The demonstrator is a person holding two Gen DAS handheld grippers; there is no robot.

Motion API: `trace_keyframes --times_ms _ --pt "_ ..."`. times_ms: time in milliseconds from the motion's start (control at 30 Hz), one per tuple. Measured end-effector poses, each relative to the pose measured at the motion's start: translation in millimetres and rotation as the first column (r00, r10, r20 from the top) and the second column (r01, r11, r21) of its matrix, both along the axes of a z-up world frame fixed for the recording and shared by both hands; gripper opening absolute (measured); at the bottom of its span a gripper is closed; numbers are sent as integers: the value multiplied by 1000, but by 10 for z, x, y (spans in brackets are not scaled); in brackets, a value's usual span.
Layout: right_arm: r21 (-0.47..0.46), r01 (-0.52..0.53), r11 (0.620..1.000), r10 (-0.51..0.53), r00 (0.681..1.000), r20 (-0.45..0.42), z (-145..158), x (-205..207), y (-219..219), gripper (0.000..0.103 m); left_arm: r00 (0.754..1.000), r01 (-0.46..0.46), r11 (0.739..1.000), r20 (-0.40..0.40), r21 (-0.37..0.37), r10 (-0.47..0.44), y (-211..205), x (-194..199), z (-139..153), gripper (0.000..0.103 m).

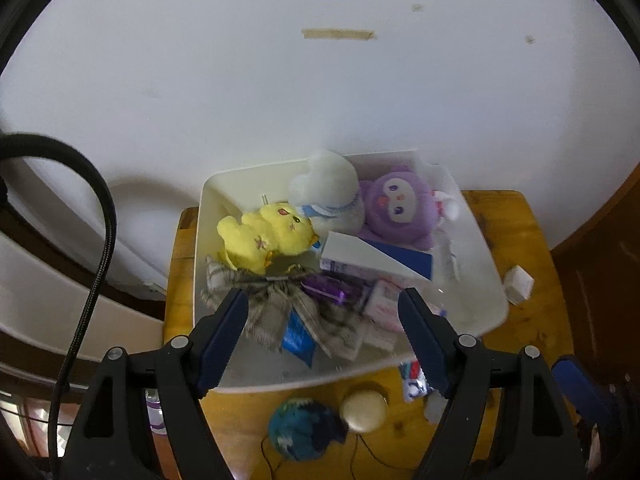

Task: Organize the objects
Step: 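Release the purple tin into the tray with the left gripper while the right gripper drops the package in, then move both tools back toward the blue drawstring pouch and grey round pouch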

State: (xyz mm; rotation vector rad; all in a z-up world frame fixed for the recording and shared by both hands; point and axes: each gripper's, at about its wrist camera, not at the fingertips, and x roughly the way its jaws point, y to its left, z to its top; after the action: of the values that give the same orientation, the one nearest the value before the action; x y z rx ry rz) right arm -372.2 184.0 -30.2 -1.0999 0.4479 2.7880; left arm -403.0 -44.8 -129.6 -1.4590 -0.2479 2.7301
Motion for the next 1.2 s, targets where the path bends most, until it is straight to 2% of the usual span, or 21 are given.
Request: trace_keyframes --times_ms 100,267,400,500,633,933,1200 --pt "1 8 1000 -8 1000 -20 115 173 -53 72 1000 -1 1000 -26 12 1 -20 194 175 80" --pt "6 9 1000 -9 999 -45 291 446 -137 73 998 0 1000 -70 -22 -2 3 564 420 80" --pt "5 7 1000 -6 998 -65 403 668 -203 73 996 -3 1000 -90 -2 3 -19 816 548 80" --pt "21 9 1000 -7 997 -81 483 840 -246 77 994 -13 1000 -110 20 15 -47 1023 635 80" --pt "44 14 999 -9 994 -108 575 1075 -275 78 992 -25 998 -125 53 32 -72 1237 702 80" --pt "81 32 996 -20 989 -146 676 1509 -218 79 982 -26 997 -182 72 39 57 1644 806 80" --pt "101 53 993 -37 987 -154 650 1823 -70 79 971 -48 994 -227 101 70 128 1923 746 80"
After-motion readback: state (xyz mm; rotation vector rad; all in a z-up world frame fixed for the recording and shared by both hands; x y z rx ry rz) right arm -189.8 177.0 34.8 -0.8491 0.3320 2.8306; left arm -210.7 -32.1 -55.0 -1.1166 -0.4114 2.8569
